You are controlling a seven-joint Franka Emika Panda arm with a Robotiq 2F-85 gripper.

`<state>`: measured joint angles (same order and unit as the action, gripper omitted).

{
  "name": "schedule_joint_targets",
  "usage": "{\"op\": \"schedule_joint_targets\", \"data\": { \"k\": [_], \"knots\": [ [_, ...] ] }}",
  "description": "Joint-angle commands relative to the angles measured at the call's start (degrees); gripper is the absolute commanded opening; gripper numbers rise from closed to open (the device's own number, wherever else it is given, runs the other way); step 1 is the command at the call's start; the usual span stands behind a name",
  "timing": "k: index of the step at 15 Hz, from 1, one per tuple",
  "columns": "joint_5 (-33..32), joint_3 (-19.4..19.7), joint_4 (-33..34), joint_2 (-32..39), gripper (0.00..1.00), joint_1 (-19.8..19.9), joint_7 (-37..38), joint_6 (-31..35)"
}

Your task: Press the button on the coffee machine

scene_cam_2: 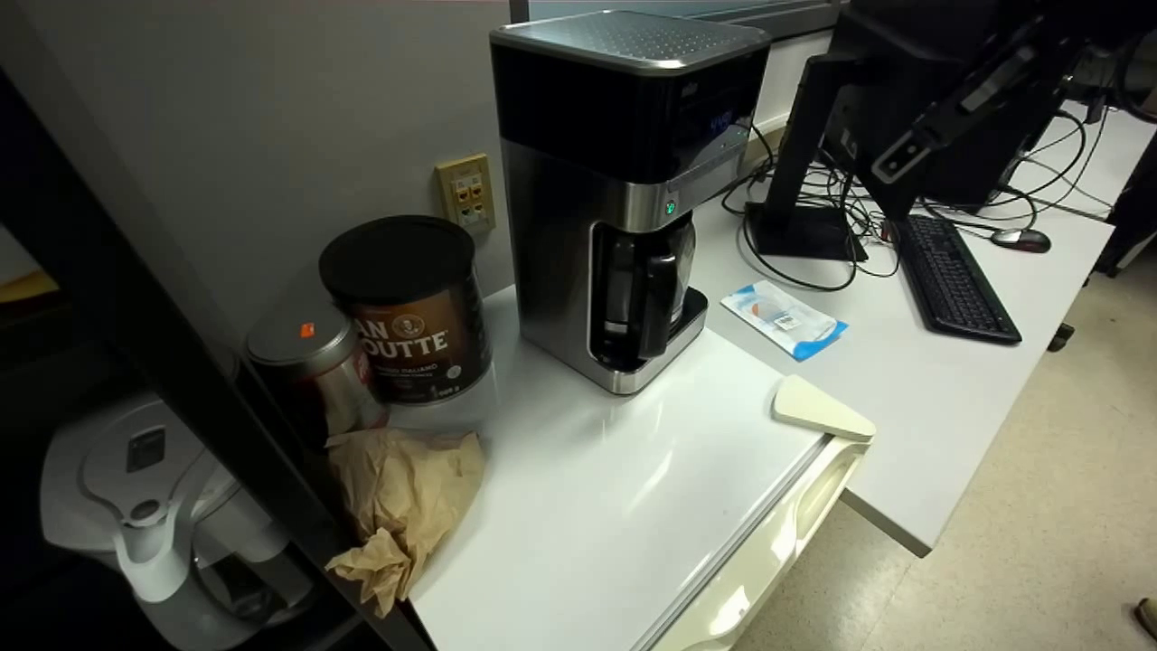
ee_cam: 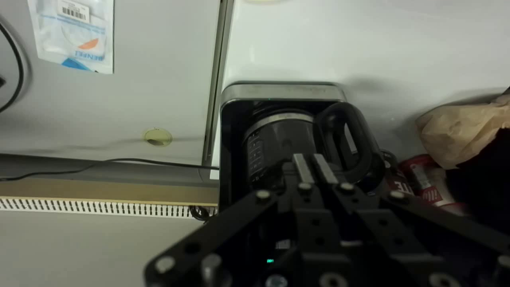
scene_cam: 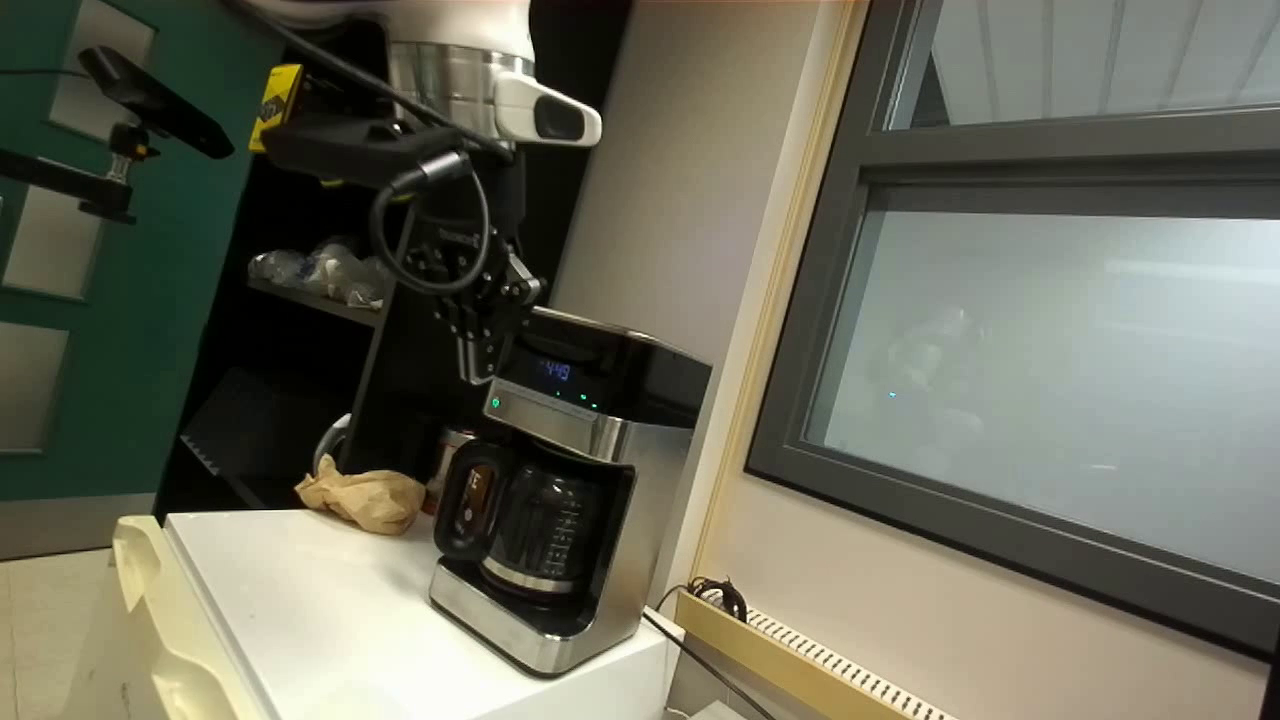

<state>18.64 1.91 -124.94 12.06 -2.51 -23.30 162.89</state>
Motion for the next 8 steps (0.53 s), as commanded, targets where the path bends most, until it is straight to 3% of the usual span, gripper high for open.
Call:
{"op": "schedule_joint_targets", "data": {
  "k": [1, 8],
  "knots": [
    [1.7, -1.3, 8.3, 7.9, 0.0, 0.4, -0.8, 4.9],
    [0.8, -1.9, 19.4, 17.1, 0.01, 0.3, 0.4, 6.9]
  ]
}}
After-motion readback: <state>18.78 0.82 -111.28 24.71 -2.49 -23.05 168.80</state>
